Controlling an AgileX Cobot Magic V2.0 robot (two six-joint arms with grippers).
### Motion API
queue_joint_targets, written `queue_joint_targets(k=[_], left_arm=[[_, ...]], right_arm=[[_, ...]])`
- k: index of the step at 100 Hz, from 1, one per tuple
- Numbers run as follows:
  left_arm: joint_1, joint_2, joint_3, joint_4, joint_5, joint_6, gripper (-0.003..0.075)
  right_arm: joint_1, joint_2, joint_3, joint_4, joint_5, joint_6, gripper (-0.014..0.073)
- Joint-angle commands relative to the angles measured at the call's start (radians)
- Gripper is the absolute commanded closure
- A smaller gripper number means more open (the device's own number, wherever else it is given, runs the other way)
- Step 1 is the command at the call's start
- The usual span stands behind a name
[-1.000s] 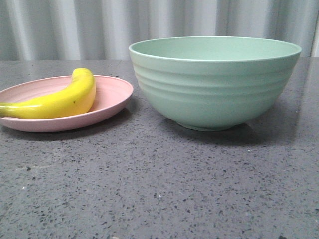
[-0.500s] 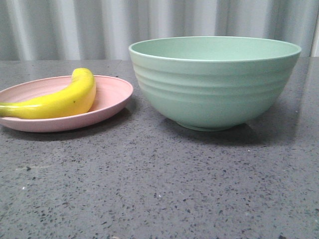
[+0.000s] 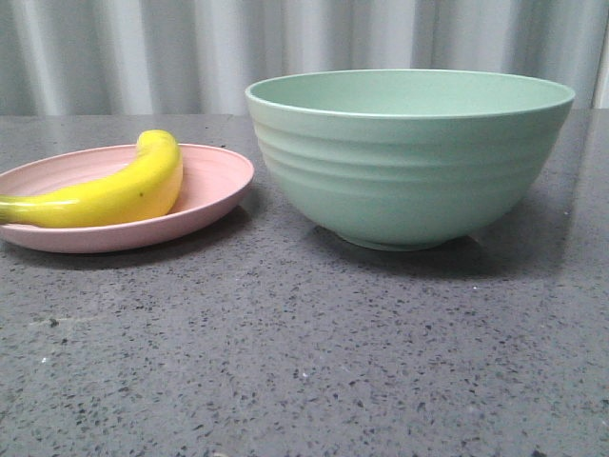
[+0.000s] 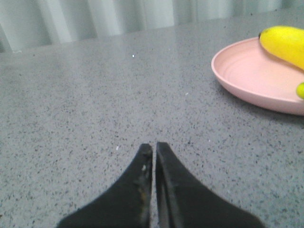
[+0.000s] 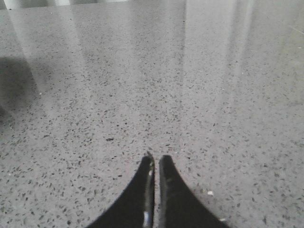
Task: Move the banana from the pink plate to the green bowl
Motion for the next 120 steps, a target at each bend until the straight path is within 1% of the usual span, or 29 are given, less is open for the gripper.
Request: queue_joint_targets(k=[1,7,19,38,49,56,63,68,78,85,90,96,102,110,120], left_arm=[[0.003,-0.026,0.009,-0.020,-0.115,-0.005,0.0741],[0.003,-0.026,0.009,-0.050,-0.141,-0.005,0.0741],[0.003,-0.026,0.009,-0.055,-0.151,-0.005,0.0741],[0.003,-0.026,0.009,-0.056,-0.231,-0.005,0.0741],[0.003,-0.026,0.009,-0.063,-0.231,-0.005,0.0741],[0.003,-0.026,0.007,-0.082,-0.250,-0.005,0.0741],[0.003,-0.026,0.004,-0.088,-0.275,-0.005,0.0741],[0.003,-0.022,-0.007,-0.098,-0.282,-0.005,0.0741],[0.003,0.006,-0.054,-0.100,-0.268,-0.005,0.0741],[0.003,0.041,-0.100,-0.100,-0.247,-0.005,0.0741],[0.003,0.067,-0.124,-0.100,-0.259,-0.005,0.0741],[0.003,0.093,-0.131,-0.100,-0.325,-0.005,0.0741],[0.003,0.108,-0.131,-0.100,-0.385,-0.005,0.0741],[0.003,0.124,-0.133,-0.119,-0.454,-0.005,0.0740],[0.001,0.126,-0.156,-0.125,-0.451,-0.005,0.0740]], right_arm=[[-0.008,-0.024,0.022,-0.014,-0.045,-0.003,0.0658],[-0.008,-0.024,0.022,-0.014,-0.074,-0.003,0.0658],[-0.008,-0.024,0.022,-0.014,-0.141,-0.003,0.0658],[-0.008,-0.024,0.022,-0.014,-0.315,-0.003,0.0658],[-0.008,-0.024,0.020,-0.012,-0.342,-0.003,0.0658],[-0.008,-0.022,0.020,-0.009,-0.386,-0.003,0.0658],[-0.008,-0.022,0.013,-0.009,-0.371,-0.003,0.0658],[-0.008,-0.022,-0.006,-0.009,-0.326,-0.003,0.0658],[-0.006,-0.005,-0.052,-0.009,-0.267,-0.003,0.0658],[-0.002,0.028,-0.110,0.013,-0.191,-0.003,0.0658],[-0.002,0.068,-0.164,0.023,-0.143,-0.003,0.0658],[-0.002,0.111,-0.196,0.023,-0.169,-0.003,0.0658],[-0.002,0.150,-0.203,0.023,-0.250,-0.003,0.0658],[-0.002,0.177,-0.203,0.079,-0.312,-0.003,0.0658],[-0.002,0.196,-0.212,0.085,-0.326,-0.003,0.0658]])
